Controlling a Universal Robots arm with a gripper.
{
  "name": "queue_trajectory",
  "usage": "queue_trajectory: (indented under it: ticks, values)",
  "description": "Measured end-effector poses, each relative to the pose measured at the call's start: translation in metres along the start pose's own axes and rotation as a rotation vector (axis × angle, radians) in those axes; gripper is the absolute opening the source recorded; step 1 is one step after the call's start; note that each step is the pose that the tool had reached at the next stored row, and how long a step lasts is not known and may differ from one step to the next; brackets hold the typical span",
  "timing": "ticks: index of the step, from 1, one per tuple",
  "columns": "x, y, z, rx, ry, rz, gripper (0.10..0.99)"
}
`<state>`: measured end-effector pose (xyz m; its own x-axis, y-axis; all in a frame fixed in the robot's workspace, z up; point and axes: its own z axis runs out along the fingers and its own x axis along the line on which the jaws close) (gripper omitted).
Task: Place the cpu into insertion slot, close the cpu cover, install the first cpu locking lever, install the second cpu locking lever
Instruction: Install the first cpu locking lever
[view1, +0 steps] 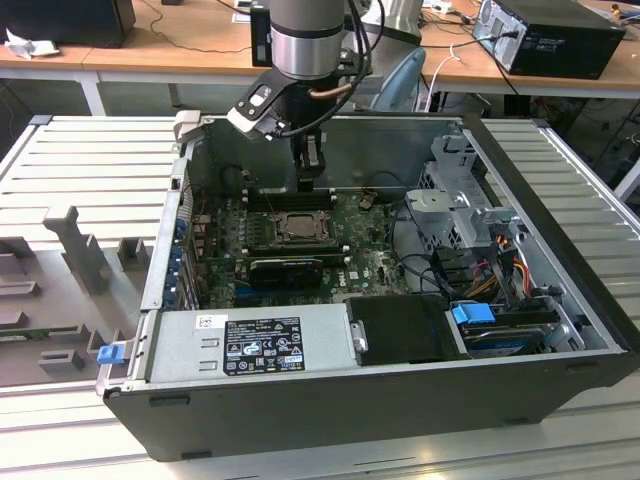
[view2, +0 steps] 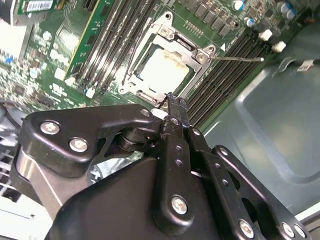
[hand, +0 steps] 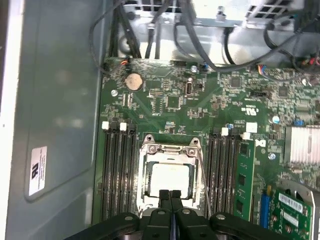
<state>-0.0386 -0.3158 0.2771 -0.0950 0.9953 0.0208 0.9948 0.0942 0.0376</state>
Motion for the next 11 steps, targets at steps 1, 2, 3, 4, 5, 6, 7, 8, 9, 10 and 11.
queue_trajectory:
  ticks: [1,2,3,4,5,6,7,8,9,10,11]
  values:
    - [0.0,0.0,0.0,0.001,0.001,-0.026,0.106]
    - [0.0,0.0,0.0001,0.001,0.0016,-0.044,0.106]
    - [0.0,0.0,0.0001,0.001,0.0024,-0.063,0.106]
    - [0.0,0.0,0.0002,0.002,0.0031,-0.081,0.106]
    - [0.0,0.0,0.0002,0.002,0.0039,-0.104,0.106]
    - [0.0,0.0,0.0003,0.003,0.0046,-0.123,0.106]
    - [0.0,0.0,0.0004,0.003,0.0061,-0.162,0.106]
    - [0.0,0.0,0.0006,0.004,0.0076,-0.201,0.106]
    - [0.0,-0.0001,0.0006,0.005,0.008,-0.213,0.106]
    - [-0.0001,-0.0001,0.0008,0.005,0.0084,-0.226,0.106]
    - [0.0,-0.0001,0.001,0.005,0.009,-0.24,0.106]
